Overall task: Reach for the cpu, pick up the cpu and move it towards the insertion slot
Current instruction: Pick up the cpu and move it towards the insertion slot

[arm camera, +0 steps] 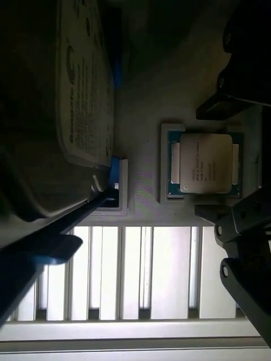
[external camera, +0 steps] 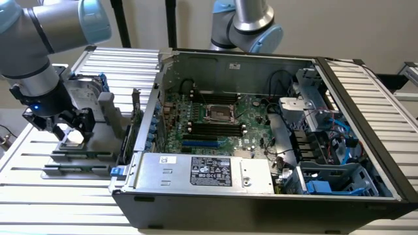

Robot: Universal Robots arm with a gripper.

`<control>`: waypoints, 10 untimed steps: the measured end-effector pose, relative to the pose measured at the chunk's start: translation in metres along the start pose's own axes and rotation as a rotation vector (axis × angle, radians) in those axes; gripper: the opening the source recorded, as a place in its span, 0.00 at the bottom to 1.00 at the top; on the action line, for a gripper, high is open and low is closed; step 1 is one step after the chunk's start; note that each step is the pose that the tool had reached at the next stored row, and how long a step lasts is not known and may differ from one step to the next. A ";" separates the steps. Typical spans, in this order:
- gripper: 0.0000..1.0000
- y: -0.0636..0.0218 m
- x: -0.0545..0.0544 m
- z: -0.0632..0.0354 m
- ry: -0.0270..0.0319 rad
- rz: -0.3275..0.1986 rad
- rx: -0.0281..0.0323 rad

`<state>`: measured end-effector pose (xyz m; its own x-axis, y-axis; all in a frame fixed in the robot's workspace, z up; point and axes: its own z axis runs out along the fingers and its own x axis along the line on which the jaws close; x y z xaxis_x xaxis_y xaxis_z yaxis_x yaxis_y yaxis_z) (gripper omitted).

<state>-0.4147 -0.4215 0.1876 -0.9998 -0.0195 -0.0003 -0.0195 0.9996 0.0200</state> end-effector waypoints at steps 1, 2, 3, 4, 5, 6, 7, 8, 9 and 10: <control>0.71 0.0001 0.000 0.0002 0.0001 0.000 0.0007; 0.71 0.0002 0.000 0.0002 0.0003 0.000 0.0014; 0.71 0.0003 0.000 0.0004 0.0005 0.000 0.0023; 0.71 0.0003 0.000 0.0005 0.0005 0.000 0.0031; 0.71 0.0004 0.000 0.0008 0.0004 0.000 0.0039; 0.71 0.0004 0.000 0.0010 0.0005 0.000 0.0048; 0.71 0.0005 0.000 0.0012 0.0005 0.000 0.0053; 0.71 0.0005 0.000 0.0013 0.0006 0.000 0.0059; 0.71 0.0006 0.000 0.0015 0.0006 0.000 0.0062; 0.69 0.0006 0.000 0.0015 0.0007 0.000 0.0067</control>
<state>-0.4148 -0.4209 0.1861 -0.9998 -0.0196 0.0004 -0.0195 0.9997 0.0134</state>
